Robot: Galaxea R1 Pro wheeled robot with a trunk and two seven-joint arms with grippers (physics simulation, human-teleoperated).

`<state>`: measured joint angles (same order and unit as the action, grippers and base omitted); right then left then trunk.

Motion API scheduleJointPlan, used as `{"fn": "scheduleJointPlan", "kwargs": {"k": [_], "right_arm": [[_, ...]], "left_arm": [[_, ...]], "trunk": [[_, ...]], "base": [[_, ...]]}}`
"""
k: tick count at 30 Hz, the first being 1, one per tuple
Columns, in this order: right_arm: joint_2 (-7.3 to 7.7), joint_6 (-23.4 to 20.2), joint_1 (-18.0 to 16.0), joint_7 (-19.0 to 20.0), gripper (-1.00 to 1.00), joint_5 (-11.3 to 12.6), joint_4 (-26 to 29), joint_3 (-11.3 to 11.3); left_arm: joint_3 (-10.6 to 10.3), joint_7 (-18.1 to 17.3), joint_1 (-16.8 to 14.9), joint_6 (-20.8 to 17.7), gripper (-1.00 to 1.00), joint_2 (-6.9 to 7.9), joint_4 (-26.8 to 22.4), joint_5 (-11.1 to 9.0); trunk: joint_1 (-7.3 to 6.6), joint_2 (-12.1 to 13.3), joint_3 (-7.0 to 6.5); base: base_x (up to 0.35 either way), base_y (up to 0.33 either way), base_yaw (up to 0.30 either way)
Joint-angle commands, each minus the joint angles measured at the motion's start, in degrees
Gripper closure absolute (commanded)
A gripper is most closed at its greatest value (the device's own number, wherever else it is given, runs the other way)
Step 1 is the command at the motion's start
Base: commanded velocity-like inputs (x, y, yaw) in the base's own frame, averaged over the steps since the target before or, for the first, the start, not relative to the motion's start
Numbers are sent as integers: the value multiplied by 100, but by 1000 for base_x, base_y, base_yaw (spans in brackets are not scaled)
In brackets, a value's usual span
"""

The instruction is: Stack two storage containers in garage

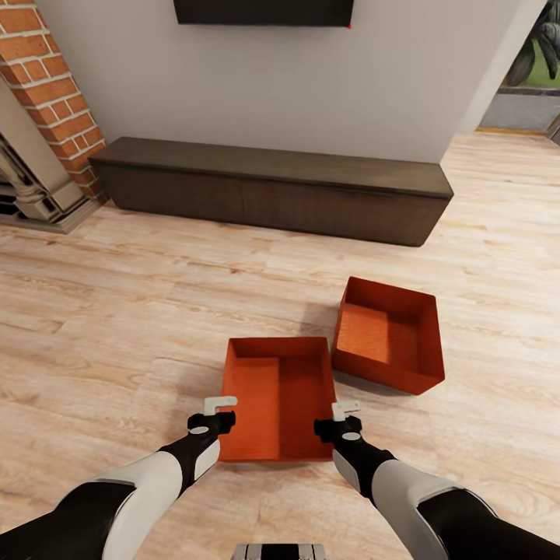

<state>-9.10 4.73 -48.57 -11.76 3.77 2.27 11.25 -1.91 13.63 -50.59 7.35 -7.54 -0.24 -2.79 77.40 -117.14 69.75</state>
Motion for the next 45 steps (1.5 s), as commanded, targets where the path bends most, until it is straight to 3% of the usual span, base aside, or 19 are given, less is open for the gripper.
{"fn": "scheduleJointPlan", "kwargs": {"k": [1,6,10,23,39,45], "right_arm": [[14,19,-4,-20,-100,40,-4,41],[107,119,-4,-22,-100,54,-2,36],[209,239,-4,-28,-100,69,-6,36],[196,256,-4,-21,-100,80,-7,35],[198,256,-2,-20,-100,80,-7,35],[198,256,-4,-20,-100,80,-7,35]], "left_arm": [[-21,16,-4,21,-100,-2,6,-29],[-20,17,-4,21,-100,-2,6,-29],[-20,17,-4,29,-100,13,6,-31],[-20,17,-4,41,-100,24,6,-38],[-20,17,-4,54,-100,57,6,-39],[-20,20,-4,56,-100,70,6,-46]], "trunk": [[22,-43,22],[132,-243,112],[132,-243,112],[132,-243,112],[483,-885,399],[483,-885,399]], "base": [[0,0,0],[0,0,0],[0,0,0],[0,0,0],[0,0,0],[0,0,0]]}}
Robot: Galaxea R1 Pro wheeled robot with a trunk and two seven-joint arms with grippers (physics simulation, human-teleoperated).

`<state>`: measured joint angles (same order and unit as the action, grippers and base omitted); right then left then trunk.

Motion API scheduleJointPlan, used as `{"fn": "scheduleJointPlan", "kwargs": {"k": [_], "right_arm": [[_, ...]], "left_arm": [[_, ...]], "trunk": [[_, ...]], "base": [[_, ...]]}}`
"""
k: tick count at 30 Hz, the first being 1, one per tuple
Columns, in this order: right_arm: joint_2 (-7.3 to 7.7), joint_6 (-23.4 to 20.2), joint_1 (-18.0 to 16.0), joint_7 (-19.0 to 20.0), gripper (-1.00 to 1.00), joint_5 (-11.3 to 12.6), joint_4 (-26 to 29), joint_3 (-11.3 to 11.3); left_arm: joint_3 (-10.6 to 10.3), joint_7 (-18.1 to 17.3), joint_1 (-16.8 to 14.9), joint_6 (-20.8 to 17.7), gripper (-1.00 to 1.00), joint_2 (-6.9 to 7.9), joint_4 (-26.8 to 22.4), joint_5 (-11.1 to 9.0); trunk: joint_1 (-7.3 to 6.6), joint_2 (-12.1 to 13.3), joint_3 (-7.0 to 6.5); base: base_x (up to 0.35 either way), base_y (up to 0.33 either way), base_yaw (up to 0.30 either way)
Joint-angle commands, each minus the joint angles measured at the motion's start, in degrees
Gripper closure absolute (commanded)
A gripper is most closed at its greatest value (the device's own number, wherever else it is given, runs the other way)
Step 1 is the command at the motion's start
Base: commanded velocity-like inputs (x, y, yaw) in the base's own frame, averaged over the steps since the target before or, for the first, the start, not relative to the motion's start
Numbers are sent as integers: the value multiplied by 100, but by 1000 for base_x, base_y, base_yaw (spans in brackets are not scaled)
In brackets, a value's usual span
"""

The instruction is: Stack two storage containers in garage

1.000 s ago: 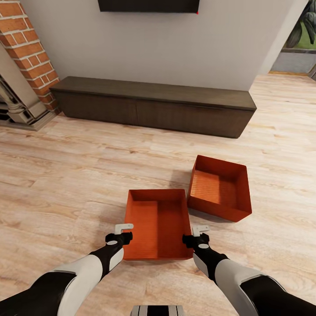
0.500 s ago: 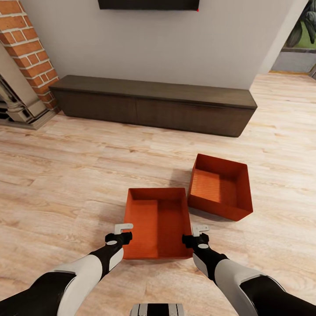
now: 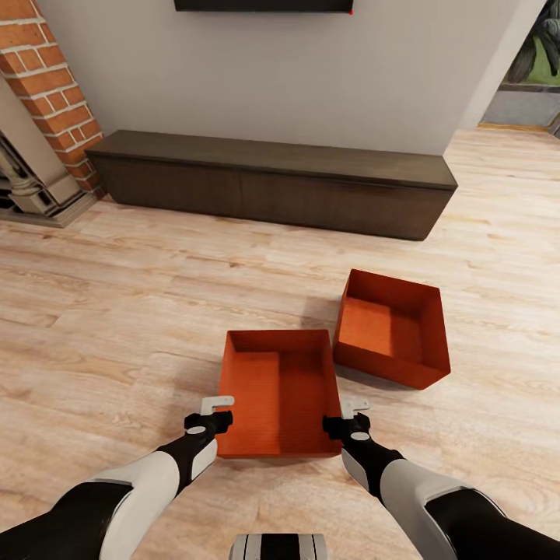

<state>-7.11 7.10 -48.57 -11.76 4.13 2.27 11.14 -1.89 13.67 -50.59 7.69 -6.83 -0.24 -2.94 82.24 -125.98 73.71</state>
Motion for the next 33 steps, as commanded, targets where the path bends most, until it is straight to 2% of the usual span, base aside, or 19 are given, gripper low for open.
{"fn": "scheduleJointPlan", "kwargs": {"k": [1,4,11,33], "right_arm": [[-1,19,-4,-19,-100,44,-7,46],[-1,19,-4,-19,-100,44,-7,46],[-1,19,-3,-19,-100,44,-7,46],[0,21,-4,-19,-100,44,-7,46]], "left_arm": [[-22,15,-3,22,-100,0,7,-31],[-22,15,-3,22,-100,5,7,-31],[-22,13,-3,30,-100,6,7,-34],[-22,13,-3,30,-100,6,7,-35]], "trunk": [[-1,-1,3],[-1,-1,3],[153,-282,129],[153,-282,129]], "base": [[0,0,0],[0,0,0],[0,0,0],[0,0,0]]}}
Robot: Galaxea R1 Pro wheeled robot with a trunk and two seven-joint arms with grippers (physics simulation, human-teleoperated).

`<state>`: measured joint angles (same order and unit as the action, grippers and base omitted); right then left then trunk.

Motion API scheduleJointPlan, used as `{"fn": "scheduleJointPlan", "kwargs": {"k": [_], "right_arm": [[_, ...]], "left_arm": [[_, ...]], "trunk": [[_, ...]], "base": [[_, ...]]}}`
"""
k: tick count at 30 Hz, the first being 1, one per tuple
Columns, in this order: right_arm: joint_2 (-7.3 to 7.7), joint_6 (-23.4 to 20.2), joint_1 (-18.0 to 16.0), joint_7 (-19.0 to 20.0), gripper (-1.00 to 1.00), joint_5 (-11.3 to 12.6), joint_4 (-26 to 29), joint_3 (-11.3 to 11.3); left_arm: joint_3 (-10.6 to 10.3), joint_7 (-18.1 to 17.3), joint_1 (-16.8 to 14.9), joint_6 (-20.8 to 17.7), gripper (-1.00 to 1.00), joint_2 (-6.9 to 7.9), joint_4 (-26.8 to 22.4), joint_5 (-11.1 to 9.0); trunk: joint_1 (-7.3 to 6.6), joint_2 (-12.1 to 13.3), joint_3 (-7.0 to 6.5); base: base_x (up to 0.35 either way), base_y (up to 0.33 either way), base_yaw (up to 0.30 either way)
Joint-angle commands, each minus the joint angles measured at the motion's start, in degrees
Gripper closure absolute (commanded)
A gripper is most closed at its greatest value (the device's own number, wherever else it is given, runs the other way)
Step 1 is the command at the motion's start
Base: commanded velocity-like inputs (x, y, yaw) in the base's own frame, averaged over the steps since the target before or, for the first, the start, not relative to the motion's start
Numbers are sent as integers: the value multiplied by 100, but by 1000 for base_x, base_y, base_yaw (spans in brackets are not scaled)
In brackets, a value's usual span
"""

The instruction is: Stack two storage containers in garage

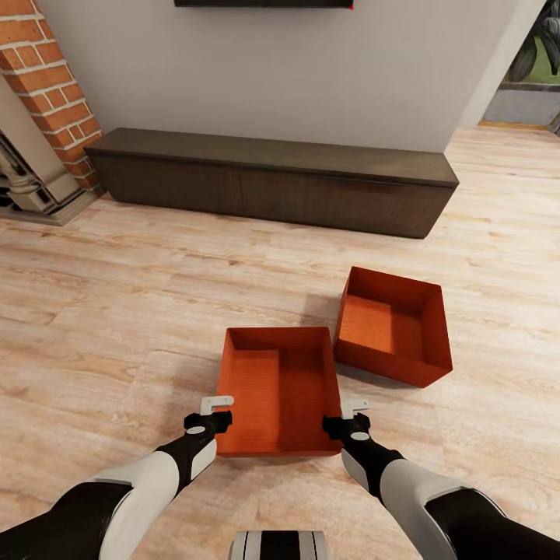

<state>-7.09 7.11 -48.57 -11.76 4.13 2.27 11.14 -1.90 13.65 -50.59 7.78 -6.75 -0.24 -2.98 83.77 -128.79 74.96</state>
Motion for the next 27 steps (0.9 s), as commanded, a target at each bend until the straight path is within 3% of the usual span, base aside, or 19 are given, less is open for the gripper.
{"fn": "scheduleJointPlan", "kwargs": {"k": [1,13,23,27], "right_arm": [[1,19,-3,-19,-100,44,-7,46],[5,9,-3,-19,-100,44,-7,46],[6,18,-3,-19,-100,44,-7,46],[6,18,-3,-19,-100,44,-7,46]], "left_arm": [[-21,15,-3,22,-100,-2,7,-29],[-21,15,-3,22,-100,-2,7,-36],[-21,15,-3,22,-100,-2,7,-36],[-21,15,-3,22,-100,-2,7,-36]], "trunk": [[-1,-1,3],[-1,-1,3],[219,-402,183],[219,-402,183]], "base": [[0,0,0],[0,0,0],[0,0,0],[0,0,0]]}}
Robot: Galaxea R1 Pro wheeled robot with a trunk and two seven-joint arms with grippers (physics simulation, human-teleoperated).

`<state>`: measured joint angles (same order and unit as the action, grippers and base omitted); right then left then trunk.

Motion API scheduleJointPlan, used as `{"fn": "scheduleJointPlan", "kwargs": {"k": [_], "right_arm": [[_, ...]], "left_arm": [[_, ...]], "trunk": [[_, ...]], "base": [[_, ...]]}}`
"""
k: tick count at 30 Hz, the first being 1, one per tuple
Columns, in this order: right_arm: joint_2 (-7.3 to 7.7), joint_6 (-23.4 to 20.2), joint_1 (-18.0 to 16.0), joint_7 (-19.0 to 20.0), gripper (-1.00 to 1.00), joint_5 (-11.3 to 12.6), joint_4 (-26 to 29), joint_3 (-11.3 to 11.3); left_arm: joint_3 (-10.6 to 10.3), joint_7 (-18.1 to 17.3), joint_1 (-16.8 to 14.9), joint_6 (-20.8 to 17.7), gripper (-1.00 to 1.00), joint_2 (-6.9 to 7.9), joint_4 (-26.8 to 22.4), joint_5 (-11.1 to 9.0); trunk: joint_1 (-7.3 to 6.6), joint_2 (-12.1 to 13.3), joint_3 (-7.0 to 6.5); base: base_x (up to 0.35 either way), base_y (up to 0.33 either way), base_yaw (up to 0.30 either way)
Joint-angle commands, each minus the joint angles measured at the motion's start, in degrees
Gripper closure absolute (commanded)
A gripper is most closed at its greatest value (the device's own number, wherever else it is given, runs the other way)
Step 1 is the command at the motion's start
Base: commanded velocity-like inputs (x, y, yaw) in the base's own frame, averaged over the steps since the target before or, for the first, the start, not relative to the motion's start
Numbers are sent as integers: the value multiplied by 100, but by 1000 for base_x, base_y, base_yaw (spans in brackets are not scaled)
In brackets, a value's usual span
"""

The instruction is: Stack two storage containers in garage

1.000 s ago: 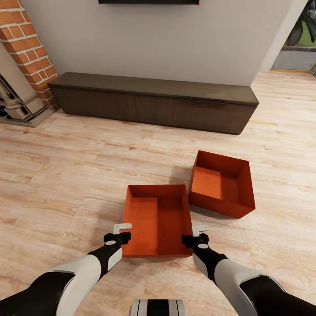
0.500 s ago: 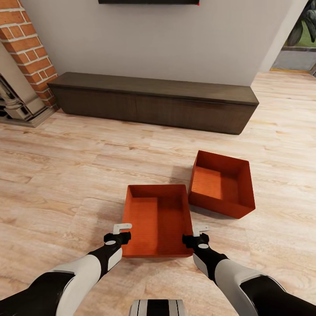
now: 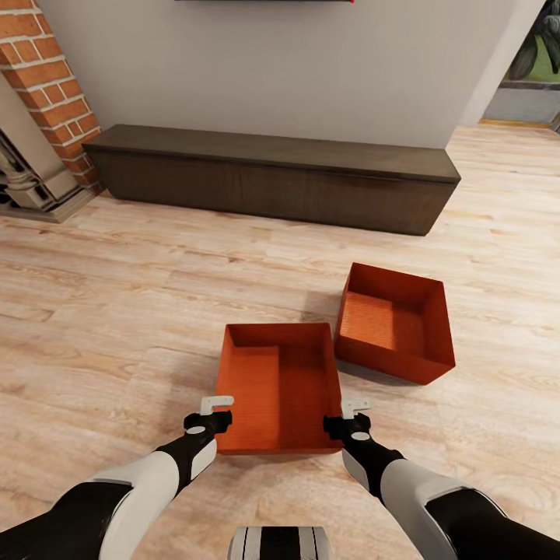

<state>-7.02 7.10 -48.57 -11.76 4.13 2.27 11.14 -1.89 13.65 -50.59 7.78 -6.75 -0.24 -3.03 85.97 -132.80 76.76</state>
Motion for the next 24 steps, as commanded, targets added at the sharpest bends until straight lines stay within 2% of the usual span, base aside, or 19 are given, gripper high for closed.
{"fn": "scheduleJointPlan", "kwargs": {"k": [1,15,24], "right_arm": [[-1,19,-3,-19,-100,44,-7,46],[-2,23,-3,-19,-100,44,-7,46],[-8,28,-2,-19,-100,44,-7,46]], "left_arm": [[-21,15,-3,22,-100,-2,6,-31],[-21,15,-3,21,-100,-2,6,-31],[-21,15,-3,22,-100,-2,6,-31]], "trunk": [[-1,-1,3],[-1,-1,3],[197,-362,165]], "base": [[0,0,0],[0,0,0],[0,0,0]]}}
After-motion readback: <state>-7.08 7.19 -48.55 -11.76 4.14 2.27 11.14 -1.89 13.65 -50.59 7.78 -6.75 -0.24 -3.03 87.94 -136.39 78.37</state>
